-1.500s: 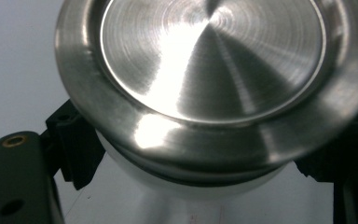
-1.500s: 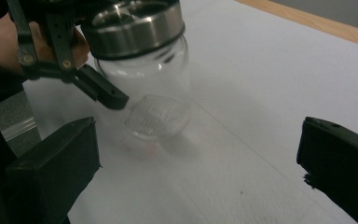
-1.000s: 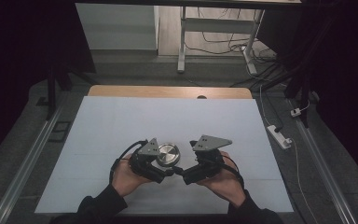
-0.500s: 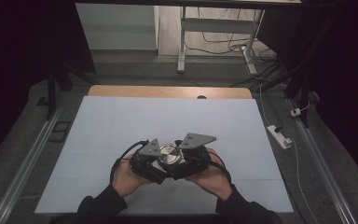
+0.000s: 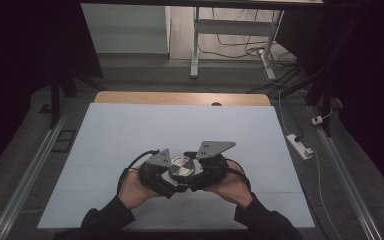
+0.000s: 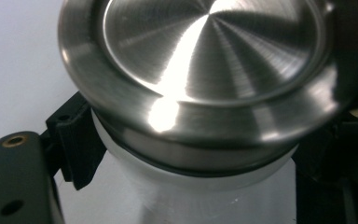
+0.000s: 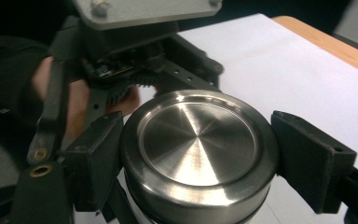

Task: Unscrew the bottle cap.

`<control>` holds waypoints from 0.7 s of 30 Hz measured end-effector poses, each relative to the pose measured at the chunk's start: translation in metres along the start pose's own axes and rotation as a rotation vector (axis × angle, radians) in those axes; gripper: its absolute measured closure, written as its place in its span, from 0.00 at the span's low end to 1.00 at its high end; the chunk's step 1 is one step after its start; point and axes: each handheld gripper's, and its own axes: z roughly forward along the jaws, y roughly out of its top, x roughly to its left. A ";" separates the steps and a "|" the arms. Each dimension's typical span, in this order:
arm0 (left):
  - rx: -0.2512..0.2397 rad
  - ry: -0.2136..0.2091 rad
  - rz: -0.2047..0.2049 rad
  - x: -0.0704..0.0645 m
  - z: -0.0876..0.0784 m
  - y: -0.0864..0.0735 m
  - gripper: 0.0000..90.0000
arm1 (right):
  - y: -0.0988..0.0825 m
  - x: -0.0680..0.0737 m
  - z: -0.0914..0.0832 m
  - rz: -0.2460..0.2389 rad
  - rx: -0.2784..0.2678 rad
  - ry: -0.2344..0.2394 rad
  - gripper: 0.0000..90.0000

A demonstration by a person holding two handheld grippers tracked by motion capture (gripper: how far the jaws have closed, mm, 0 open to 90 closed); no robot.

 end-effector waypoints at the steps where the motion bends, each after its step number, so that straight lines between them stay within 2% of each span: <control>1: -0.005 -0.013 0.001 0.000 0.000 0.000 0.18 | 0.000 -0.001 -0.001 -0.004 -0.004 0.016 0.22; 4: -0.014 -0.057 0.020 -0.001 -0.001 0.000 0.18 | -0.002 -0.008 -0.004 -0.033 -0.017 0.101 0.22; 7: -0.013 -0.104 0.056 -0.002 0.000 0.001 0.18 | -0.005 -0.015 -0.007 -0.079 -0.033 0.210 0.22; 9: -0.021 -0.114 0.065 -0.004 0.000 0.001 0.18 | -0.006 -0.020 -0.008 -0.084 -0.031 0.275 0.22; 10: -0.020 -0.107 0.066 -0.004 0.000 0.002 0.18 | -0.007 -0.020 -0.008 -0.082 -0.037 0.287 0.22; 13: -0.037 -0.084 0.057 -0.004 -0.002 0.001 0.18 | -0.004 -0.017 -0.010 -0.050 -0.030 0.250 0.19; 15: -0.053 -0.056 0.034 -0.002 -0.004 0.000 0.18 | 0.001 -0.013 -0.013 -0.017 -0.029 0.231 0.07; 16: -0.055 -0.041 0.032 -0.002 -0.005 0.000 0.18 | 0.003 -0.012 -0.014 -0.004 -0.025 0.210 0.06; 19: -0.065 0.016 0.014 -0.002 -0.008 0.000 0.18 | 0.009 -0.004 -0.017 0.017 -0.020 0.089 0.04; 21: -0.065 0.051 0.005 -0.002 -0.008 0.000 0.18 | 0.010 0.002 -0.015 0.014 -0.006 0.001 0.06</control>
